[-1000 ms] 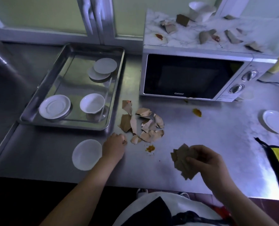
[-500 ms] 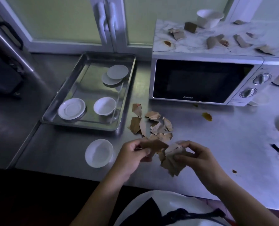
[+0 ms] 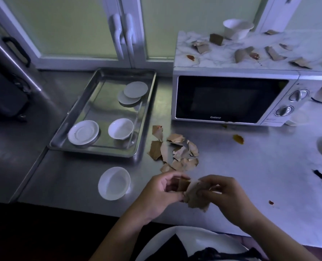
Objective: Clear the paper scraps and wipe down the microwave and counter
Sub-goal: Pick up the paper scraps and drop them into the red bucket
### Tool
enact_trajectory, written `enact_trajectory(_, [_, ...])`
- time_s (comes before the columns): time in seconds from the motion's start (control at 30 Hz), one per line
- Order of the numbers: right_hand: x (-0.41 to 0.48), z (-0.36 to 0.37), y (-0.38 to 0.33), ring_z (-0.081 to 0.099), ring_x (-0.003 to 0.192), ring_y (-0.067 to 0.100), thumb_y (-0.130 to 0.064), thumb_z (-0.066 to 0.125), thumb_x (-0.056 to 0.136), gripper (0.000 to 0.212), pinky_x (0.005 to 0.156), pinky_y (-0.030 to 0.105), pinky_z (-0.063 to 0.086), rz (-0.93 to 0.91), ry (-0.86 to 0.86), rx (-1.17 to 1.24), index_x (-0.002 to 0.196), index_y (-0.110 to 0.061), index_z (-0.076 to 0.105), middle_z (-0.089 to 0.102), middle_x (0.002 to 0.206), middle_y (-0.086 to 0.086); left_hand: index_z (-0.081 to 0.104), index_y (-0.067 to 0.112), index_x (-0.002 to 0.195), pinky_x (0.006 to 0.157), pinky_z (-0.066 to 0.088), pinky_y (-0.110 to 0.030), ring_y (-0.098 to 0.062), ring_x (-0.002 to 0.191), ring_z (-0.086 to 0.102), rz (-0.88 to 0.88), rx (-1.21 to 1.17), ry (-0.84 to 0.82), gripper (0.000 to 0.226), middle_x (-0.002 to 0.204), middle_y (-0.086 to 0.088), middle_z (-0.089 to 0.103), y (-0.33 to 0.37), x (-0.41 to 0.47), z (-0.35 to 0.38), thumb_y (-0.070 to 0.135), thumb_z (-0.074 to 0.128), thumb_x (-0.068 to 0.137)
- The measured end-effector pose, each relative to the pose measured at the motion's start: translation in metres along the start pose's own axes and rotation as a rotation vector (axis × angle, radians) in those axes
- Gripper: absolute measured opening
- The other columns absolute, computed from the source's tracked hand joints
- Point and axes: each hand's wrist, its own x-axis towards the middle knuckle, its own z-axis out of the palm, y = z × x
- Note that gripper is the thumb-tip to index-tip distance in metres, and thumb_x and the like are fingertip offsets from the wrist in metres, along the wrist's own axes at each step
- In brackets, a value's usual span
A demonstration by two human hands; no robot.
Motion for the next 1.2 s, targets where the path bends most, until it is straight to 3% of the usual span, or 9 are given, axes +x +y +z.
enact_trajectory(0.17, [-0.004,-0.018,0.009,0.069,0.084,0.016,0.003,0.074,0.082,0.027,0.087,0.035,0.05,0.047,0.109,-0.146,0.08,-0.024,0.079,0.076,0.084,-0.004,0.076,0.021,0.092,0.077,0.053,-0.021,-0.01,0.086,0.069,-0.022,0.007,-0.069,0.037,0.091,-0.002,0.076,-0.003,0.018,0.018,-0.013,0.071,0.077])
enact_trajectory(0.3, [-0.002,-0.032,0.015,0.067,0.089,0.013,0.003,0.072,0.084,0.026,0.089,0.031,0.049,0.082,0.211,-0.129,0.079,-0.022,0.077,0.072,0.092,-0.003,0.075,0.017,0.106,0.088,0.053,-0.026,-0.018,0.098,0.069,-0.068,-0.063,-0.196,0.026,0.103,-0.005,0.074,-0.001,0.038,0.013,0.007,0.071,0.082])
enact_trajectory(0.37, [-0.004,-0.04,0.017,0.071,0.088,0.024,0.007,0.068,0.086,0.023,0.086,0.038,0.054,0.109,0.294,-0.026,0.082,-0.013,0.078,0.075,0.092,0.004,0.072,0.02,0.109,0.088,0.053,-0.024,-0.017,0.106,0.066,-0.09,0.043,-0.073,0.023,0.107,0.002,0.073,-0.007,0.061,-0.001,0.017,0.07,0.086])
enact_trajectory(0.43, [-0.009,-0.048,0.017,0.073,0.076,0.031,0.01,0.065,0.087,0.025,0.069,0.032,0.058,0.12,0.366,0.11,0.081,-0.01,0.079,0.077,0.082,0.012,0.067,0.026,0.112,0.085,0.049,-0.021,-0.01,0.111,0.061,-0.115,0.434,0.212,0.023,0.113,0.014,0.068,-0.018,0.091,-0.02,0.023,0.068,0.089])
enact_trajectory(0.5, [-0.016,-0.055,0.018,0.074,0.069,0.03,0.01,0.066,0.085,0.023,0.057,0.023,0.056,0.136,0.458,0.198,0.08,-0.008,0.078,0.076,0.077,0.014,0.062,0.02,0.119,0.084,0.045,-0.026,-0.014,0.11,0.059,-0.12,0.73,0.426,0.032,0.114,0.009,0.062,-0.031,0.12,-0.039,0.022,0.068,0.088])
enact_trajectory(0.57, [-0.024,-0.06,0.022,0.073,0.064,0.026,0.012,0.068,0.082,0.022,0.053,0.02,0.054,0.145,0.529,0.229,0.079,-0.007,0.078,0.076,0.075,0.014,0.058,0.015,0.122,0.081,0.046,-0.03,-0.023,0.108,0.06,-0.141,0.809,0.507,0.041,0.111,0.003,0.06,-0.043,0.146,-0.054,0.022,0.068,0.083])
enact_trajectory(0.67, [-0.036,-0.065,0.029,0.073,0.062,0.026,0.013,0.067,0.081,0.024,0.051,0.022,0.054,0.161,0.581,0.263,0.077,-0.009,0.078,0.076,0.075,0.014,0.053,0.015,0.124,0.088,0.051,-0.037,-0.029,0.108,0.059,-0.217,0.882,0.537,0.047,0.119,-0.005,0.061,-0.051,0.172,-0.067,0.025,0.069,0.08])
enact_trajectory(0.8, [-0.046,-0.07,0.031,0.074,0.065,0.024,0.011,0.069,0.079,0.03,0.052,0.021,0.054,0.152,0.583,0.275,0.082,-0.017,0.08,0.077,0.077,0.013,0.053,0.014,0.118,0.088,0.054,-0.047,-0.034,0.106,0.059,-0.267,0.981,0.535,0.036,0.115,-0.011,0.061,-0.053,0.186,-0.071,0.026,0.064,0.086])
enact_trajectory(1.2, [-0.044,-0.08,0.033,0.073,0.065,0.022,0.013,0.067,0.08,0.029,0.051,0.017,0.052,0.125,0.555,0.289,0.077,-0.013,0.08,0.076,0.076,0.013,0.059,0.013,0.109,0.072,0.048,-0.035,-0.032,0.09,0.06,-0.234,1.12,0.586,0.019,0.105,-0.01,0.066,-0.041,0.175,-0.072,0.009,0.054,0.091])
